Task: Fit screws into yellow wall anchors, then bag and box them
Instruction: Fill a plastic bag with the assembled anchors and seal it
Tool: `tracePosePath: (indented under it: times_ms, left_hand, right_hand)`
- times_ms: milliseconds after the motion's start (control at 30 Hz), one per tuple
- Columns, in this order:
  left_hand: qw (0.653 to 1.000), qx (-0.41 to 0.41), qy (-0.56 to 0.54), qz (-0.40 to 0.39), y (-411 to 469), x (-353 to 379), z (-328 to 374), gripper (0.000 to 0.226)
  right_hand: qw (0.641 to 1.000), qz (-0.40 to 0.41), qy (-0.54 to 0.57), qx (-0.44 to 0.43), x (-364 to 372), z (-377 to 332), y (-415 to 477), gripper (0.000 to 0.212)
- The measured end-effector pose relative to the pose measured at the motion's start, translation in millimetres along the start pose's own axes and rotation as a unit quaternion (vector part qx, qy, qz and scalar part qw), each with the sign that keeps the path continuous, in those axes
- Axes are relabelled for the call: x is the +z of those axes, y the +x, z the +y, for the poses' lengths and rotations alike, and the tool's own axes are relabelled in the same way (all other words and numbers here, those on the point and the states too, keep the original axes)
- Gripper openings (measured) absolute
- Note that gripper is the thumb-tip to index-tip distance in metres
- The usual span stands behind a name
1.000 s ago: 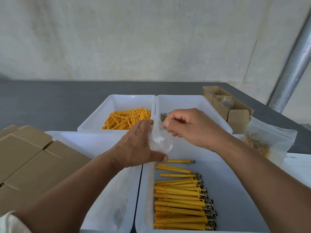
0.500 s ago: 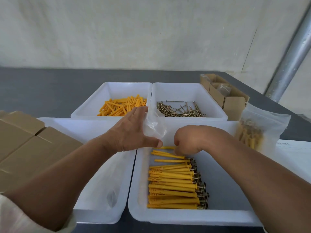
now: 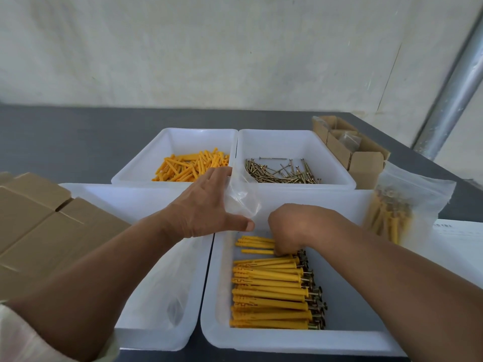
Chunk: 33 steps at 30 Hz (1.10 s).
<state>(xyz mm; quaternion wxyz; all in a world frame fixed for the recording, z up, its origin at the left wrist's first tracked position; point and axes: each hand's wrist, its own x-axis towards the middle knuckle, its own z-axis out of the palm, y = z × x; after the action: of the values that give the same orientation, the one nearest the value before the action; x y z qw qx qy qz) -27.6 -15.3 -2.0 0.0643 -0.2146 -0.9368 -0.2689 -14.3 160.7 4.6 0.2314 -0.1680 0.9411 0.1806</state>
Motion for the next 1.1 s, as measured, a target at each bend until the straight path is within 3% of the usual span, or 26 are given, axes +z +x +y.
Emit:
tracePosePath:
  times_ms: [300,600,733,833,933,1100]
  left_hand:
    - [1.000,0.001,0.002,-0.004,-0.3,-0.4,-0.6,0.099]
    - [1.000,0.006,-0.002,0.004,-0.1,-0.1,-0.3,0.096]
    - [1.000,0.004,-0.017,0.003,-0.5,-2.5,-0.5,0.096]
    - [1.000,-0.001,-0.024,0.005,-0.6,-4.7,-0.5,0.097]
    - [0.999,-0.005,-0.033,0.008,-0.5,-6.4,0.4,0.096]
    - [0.999,-0.009,-0.045,0.009,-1.2,-8.9,-0.9,0.091]
  right_hand:
    - [0.996,-0.003,0.085,0.003,2.8,7.1,5.6,0.028]
    - [0.997,0.004,0.069,-0.023,6.0,9.2,11.5,0.014]
    - [0.996,-0.003,0.086,-0.018,4.4,13.5,9.2,0.026]
    - [0.985,0.018,0.172,-0.022,0.9,22.7,5.4,0.030]
    - [0.949,0.039,0.311,-0.034,-3.0,32.0,0.0,0.036]
    - [0.923,0.116,0.364,-0.046,-12.0,46.2,-10.1,0.012]
